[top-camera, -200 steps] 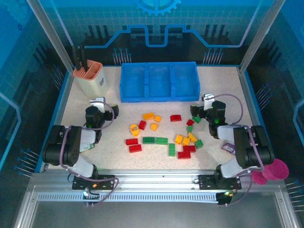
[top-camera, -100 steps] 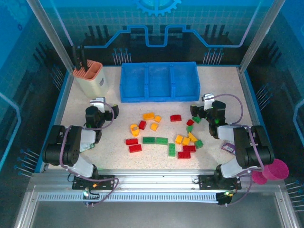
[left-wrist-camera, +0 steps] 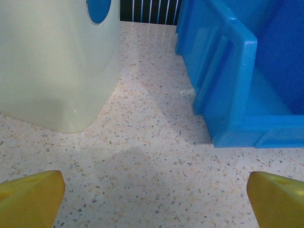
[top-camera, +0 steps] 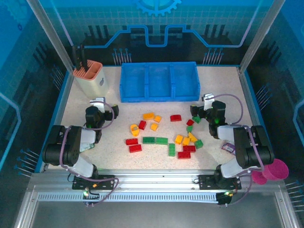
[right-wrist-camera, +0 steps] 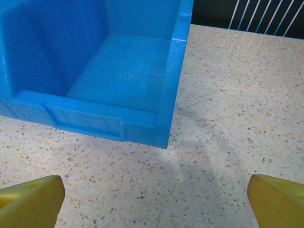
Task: Sort the legos into containers by color
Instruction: Pick up the lego from the center of the table.
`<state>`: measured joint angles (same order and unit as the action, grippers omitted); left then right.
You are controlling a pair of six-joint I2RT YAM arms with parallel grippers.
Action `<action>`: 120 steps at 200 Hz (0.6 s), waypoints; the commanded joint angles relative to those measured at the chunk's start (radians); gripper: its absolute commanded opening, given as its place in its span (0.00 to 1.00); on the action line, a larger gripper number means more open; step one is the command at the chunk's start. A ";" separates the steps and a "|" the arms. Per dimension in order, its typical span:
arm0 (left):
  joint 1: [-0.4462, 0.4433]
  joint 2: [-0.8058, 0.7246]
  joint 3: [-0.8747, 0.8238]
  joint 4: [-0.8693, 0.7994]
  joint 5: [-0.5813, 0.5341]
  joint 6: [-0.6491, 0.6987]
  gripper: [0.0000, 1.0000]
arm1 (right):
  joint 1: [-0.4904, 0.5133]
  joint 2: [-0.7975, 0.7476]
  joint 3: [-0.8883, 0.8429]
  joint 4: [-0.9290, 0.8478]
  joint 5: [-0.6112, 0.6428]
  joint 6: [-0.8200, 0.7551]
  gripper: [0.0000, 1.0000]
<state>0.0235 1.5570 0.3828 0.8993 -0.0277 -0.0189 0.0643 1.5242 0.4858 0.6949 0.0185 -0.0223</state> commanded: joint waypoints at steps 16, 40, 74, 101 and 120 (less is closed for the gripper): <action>0.001 -0.005 0.000 0.023 0.035 0.010 1.00 | -0.007 -0.012 0.017 -0.012 0.005 0.004 1.00; 0.001 -0.004 0.003 0.020 0.034 0.010 0.99 | -0.025 -0.012 0.016 -0.012 -0.023 0.018 1.00; -0.012 -0.092 0.004 -0.053 -0.063 -0.001 0.99 | -0.038 -0.028 0.220 -0.386 0.133 0.089 1.00; -0.047 -0.338 0.140 -0.460 -0.213 -0.098 0.99 | -0.032 -0.045 0.424 -0.732 0.014 0.125 1.00; -0.100 -0.416 0.261 -0.660 -0.236 -0.109 0.99 | -0.001 -0.024 0.541 -0.905 -0.071 0.210 1.00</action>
<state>-0.0216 1.2617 0.4789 0.5423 -0.1665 -0.0723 0.0406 1.5139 0.8967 0.1410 0.0589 0.0780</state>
